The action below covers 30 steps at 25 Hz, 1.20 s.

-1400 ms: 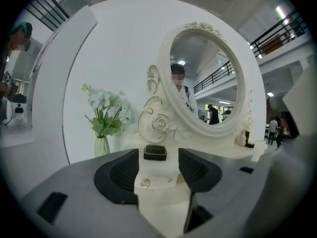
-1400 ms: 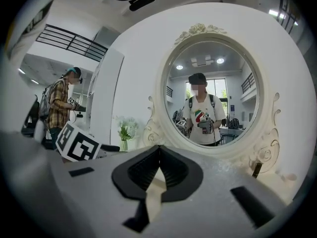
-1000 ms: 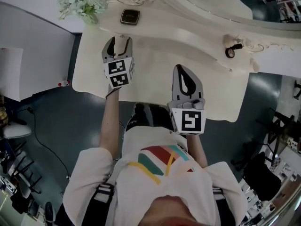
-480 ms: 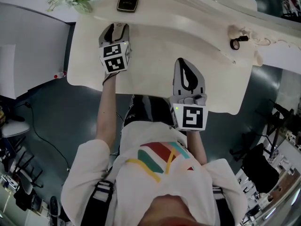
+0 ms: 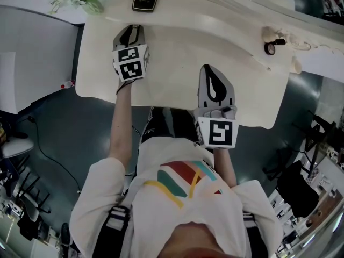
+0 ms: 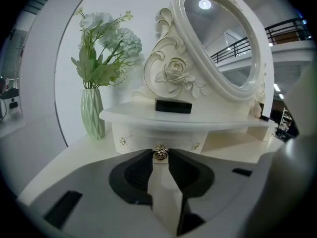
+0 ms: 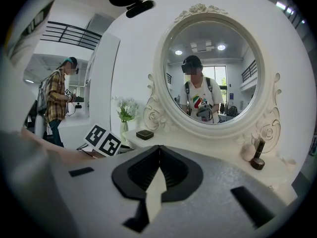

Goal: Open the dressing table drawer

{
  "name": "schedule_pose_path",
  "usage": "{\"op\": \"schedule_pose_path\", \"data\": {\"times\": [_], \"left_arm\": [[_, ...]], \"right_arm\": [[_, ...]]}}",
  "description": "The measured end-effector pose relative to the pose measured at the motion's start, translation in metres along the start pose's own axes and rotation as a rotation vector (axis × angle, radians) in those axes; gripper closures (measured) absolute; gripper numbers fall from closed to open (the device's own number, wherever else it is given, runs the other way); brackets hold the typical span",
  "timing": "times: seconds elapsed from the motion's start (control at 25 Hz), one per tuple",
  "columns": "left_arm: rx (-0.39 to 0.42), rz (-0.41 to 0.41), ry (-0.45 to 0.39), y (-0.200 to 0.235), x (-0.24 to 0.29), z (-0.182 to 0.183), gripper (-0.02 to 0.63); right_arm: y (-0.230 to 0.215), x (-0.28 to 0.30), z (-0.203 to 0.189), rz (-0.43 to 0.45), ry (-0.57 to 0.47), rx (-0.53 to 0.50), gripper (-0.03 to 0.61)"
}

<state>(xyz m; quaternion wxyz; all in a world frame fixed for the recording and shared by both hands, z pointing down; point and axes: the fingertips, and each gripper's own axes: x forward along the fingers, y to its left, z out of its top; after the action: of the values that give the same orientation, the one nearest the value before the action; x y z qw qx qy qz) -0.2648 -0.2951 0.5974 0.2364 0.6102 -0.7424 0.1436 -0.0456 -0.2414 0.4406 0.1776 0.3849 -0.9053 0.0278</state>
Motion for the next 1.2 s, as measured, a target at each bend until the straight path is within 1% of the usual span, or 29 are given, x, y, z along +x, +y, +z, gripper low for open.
{"op": "schedule_pose_path", "data": {"times": [0.64, 0.84, 1.2], "left_arm": [[0.027, -0.018, -0.001, -0.0007, 0.0008, -0.0002, 0.522], [0.040, -0.010, -0.001, -0.0008, -0.0002, -0.0012, 0.523], [0.045, -0.020, 0.023, -0.0011, -0.0046, -0.0041, 0.523]], "right_arm": [[0.0051, 0.0003, -0.0010, -0.005, -0.006, -0.005, 0.578], [0.0073, -0.0026, 0.0013, -0.005, -0.011, -0.005, 0.578], [0.0088, -0.0052, 0.0033, -0.008, -0.030, -0.023, 0.578]]}}
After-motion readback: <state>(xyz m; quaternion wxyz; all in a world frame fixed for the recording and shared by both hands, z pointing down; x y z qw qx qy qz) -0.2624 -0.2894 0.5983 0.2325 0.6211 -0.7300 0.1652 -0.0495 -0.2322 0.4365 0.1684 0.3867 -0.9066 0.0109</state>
